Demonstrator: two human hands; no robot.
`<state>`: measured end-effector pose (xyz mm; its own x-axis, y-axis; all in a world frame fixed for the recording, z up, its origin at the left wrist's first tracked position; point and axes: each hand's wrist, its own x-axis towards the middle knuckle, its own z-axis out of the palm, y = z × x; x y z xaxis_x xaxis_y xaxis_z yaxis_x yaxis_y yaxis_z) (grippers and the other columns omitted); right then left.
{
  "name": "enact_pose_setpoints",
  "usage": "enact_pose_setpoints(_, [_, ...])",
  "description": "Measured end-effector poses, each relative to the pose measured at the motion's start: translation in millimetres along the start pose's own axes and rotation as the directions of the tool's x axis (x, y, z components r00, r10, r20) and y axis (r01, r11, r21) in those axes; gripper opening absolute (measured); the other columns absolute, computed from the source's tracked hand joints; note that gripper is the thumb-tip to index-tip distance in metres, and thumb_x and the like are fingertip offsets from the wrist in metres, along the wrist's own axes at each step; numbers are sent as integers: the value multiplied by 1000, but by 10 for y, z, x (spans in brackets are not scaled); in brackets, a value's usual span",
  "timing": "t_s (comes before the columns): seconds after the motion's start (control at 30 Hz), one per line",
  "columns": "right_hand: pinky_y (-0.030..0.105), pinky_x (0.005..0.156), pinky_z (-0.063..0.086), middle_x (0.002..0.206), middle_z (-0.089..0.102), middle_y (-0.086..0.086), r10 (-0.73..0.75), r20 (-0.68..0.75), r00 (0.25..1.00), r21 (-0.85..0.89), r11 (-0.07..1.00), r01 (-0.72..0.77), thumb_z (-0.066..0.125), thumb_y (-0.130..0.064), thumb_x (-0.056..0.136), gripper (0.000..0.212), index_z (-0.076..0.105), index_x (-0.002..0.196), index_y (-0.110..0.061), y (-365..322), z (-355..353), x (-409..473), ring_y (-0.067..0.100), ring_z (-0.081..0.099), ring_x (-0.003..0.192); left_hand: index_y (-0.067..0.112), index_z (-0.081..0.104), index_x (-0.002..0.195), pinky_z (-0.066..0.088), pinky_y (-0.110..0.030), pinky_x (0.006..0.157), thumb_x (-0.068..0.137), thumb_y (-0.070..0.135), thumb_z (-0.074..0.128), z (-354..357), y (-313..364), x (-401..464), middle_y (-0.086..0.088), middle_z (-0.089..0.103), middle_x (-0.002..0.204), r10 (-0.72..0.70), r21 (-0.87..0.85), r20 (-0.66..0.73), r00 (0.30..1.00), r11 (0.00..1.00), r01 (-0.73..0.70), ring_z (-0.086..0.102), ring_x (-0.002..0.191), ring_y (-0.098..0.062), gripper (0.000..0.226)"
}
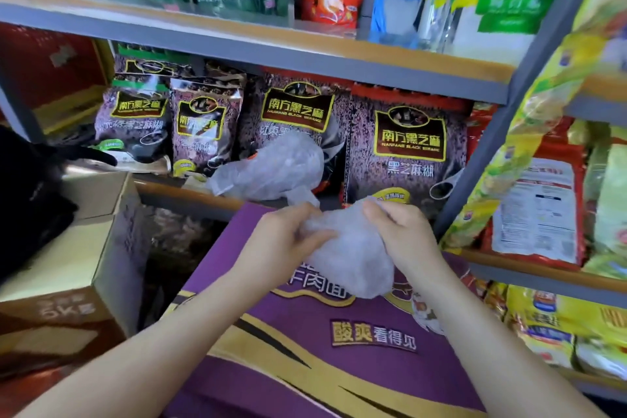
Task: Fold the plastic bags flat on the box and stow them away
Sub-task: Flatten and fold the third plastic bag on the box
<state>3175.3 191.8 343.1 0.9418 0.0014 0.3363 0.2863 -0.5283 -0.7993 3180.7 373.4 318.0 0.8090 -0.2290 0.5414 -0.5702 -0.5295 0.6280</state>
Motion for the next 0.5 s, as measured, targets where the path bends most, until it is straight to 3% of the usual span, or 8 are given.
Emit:
enact_pose_setpoints(0.07, [25,49,20,48,24,-1,-33,-60,998,-84,996,28,52,-24,94,51,30,50,-11,50,-112,-49,12,27,47,21,51,65,29,-11,49,79,37,67,-20,-23,-50,11,36,50,32,47,-57,998,998,-30,43,52,3,27])
enact_pose_setpoints(0.1, [24,53,27,52,35,3,-35,-65,997,-65,997,30,54,-21,93,50,38,48,-4,79,-158,-67,13,35,51,25,43,59,28,-11,49,78,40,65,-40,-20,-76,10,33,50,50,66,-88,995,997,-44,42,52,2,33])
enact_pose_setpoints(0.17, [23,71,41,81,61,2,8,-67,998,108,994,-1,57,-12,90,33,62,63,7,107,-209,-99,6,56,75,30,37,55,32,-8,58,77,43,59,-67,-16,-130,10,40,64,85,63,-148,985,995,-76,43,65,4,34])
enact_pose_setpoints(0.2, [20,75,43,90,64,-2,58,-61,996,237,971,-42,58,-8,89,24,67,70,4,88,-224,-114,2,59,81,30,40,55,34,-6,68,77,43,59,-71,-5,-156,8,46,77,95,41,-169,981,995,-89,45,77,5,31])
enact_pose_setpoints(0.3, [22,65,44,77,62,-6,225,18,974,510,836,-203,55,-18,92,19,64,75,-16,53,-233,-153,3,59,68,38,44,57,33,-12,90,77,43,59,-106,53,-204,8,53,106,67,-37,-163,984,997,-74,48,102,-4,26])
enact_pose_setpoints(0.4, [18,73,40,90,52,-22,278,126,952,508,807,-302,46,-34,95,12,54,102,-28,60,-217,-191,-2,52,84,35,52,59,39,-16,69,79,42,54,-115,204,-274,16,57,73,-63,-268,-109,992,963,32,52,73,-1,21])
enact_pose_setpoints(0.47, [21,84,37,106,52,-17,302,175,937,524,777,-349,43,-36,96,28,51,120,-24,107,-244,-163,6,49,105,20,49,61,37,-24,57,78,42,55,-101,305,-317,7,49,62,-198,-451,-118,973,884,125,45,60,-7,28])
enact_pose_setpoints(0.5, [23,81,39,110,56,-9,306,189,933,505,785,-360,43,-38,96,33,55,118,-18,126,-269,-145,11,52,106,16,47,62,36,-24,53,78,39,57,-115,347,-333,2,47,61,-272,-519,-141,952,839,163,44,58,-9,30])
